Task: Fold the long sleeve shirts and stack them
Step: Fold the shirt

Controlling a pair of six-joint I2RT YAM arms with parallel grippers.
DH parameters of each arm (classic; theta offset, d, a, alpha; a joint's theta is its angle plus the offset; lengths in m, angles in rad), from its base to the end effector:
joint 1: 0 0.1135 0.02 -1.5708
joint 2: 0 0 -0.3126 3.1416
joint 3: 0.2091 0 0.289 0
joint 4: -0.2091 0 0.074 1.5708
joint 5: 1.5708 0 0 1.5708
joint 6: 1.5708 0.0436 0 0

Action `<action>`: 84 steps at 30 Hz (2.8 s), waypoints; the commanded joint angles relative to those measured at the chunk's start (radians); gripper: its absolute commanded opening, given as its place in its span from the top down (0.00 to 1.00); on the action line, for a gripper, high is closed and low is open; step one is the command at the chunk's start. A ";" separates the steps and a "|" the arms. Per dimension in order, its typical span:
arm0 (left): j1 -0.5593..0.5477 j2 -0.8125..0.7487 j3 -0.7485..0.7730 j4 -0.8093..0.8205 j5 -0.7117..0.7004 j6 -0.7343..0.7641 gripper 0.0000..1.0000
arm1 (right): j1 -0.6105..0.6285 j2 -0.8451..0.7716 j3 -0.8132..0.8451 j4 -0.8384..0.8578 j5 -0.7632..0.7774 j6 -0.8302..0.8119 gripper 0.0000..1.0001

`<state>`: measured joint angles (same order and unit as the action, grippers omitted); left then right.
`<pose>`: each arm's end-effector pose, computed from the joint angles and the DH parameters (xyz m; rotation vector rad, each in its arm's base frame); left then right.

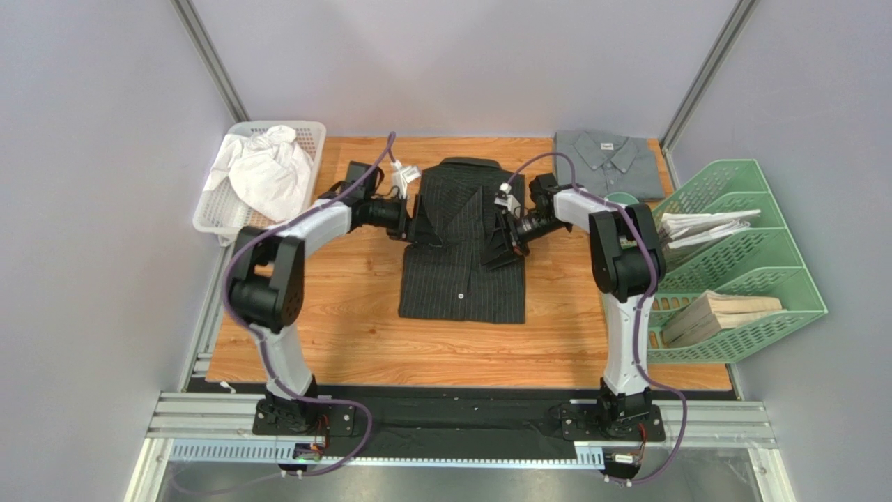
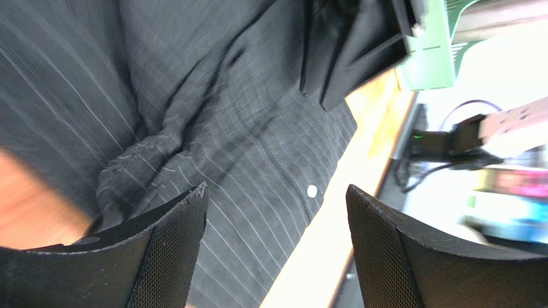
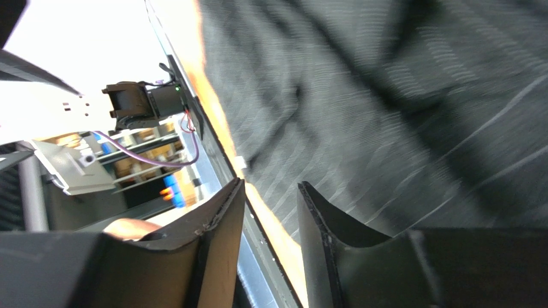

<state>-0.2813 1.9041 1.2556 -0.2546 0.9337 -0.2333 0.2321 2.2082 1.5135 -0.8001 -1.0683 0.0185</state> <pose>0.4184 -0.1574 0.2075 0.4752 2.3802 -1.3764 0.4475 0.1450 0.1351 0.3417 -2.6283 -1.5676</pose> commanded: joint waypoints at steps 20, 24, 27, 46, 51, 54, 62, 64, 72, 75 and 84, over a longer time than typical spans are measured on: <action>-0.768 -0.699 -0.771 0.353 -0.926 1.086 0.41 | 0.151 0.059 0.205 0.145 0.182 0.040 0.79; -0.823 -0.549 -0.797 0.532 -1.028 1.146 0.44 | 0.156 0.096 0.195 0.144 0.185 0.026 0.81; -0.831 -0.452 -0.769 0.574 -1.064 1.180 0.46 | 0.157 0.110 0.169 0.145 0.192 0.014 0.82; -0.840 -0.615 -0.500 -0.067 -0.866 1.003 1.00 | 0.228 -0.025 0.040 0.090 0.150 -0.057 0.82; -0.848 -0.701 -0.415 -0.340 -0.715 0.940 1.00 | 0.214 -0.070 0.189 -0.101 0.148 -0.147 0.70; -0.848 -0.706 -0.345 -0.451 -0.644 0.922 1.00 | 0.204 -0.048 0.296 -0.204 0.180 -0.221 0.67; -0.817 -0.625 -0.136 -0.681 -0.494 0.917 1.00 | 0.130 0.059 0.534 -0.255 0.294 -0.247 0.67; -0.803 -0.587 -0.082 -0.719 -0.478 0.925 1.00 | 0.118 0.085 0.559 -0.249 0.335 -0.247 0.67; -0.701 -0.450 0.094 -0.818 -0.412 1.008 1.00 | 0.119 0.156 0.522 -0.208 0.403 -0.265 0.70; -0.629 -0.346 0.187 -0.857 -0.380 1.055 1.00 | 0.128 0.156 0.464 -0.202 0.396 -0.288 0.71; -0.473 -0.074 0.476 -0.908 -0.346 1.144 1.00 | 0.130 0.139 0.401 -0.191 0.366 -0.310 0.73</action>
<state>-0.7963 1.7565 1.6176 -1.1347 0.5262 0.8368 0.3576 2.3707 1.9289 -1.0111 -0.6895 -0.2584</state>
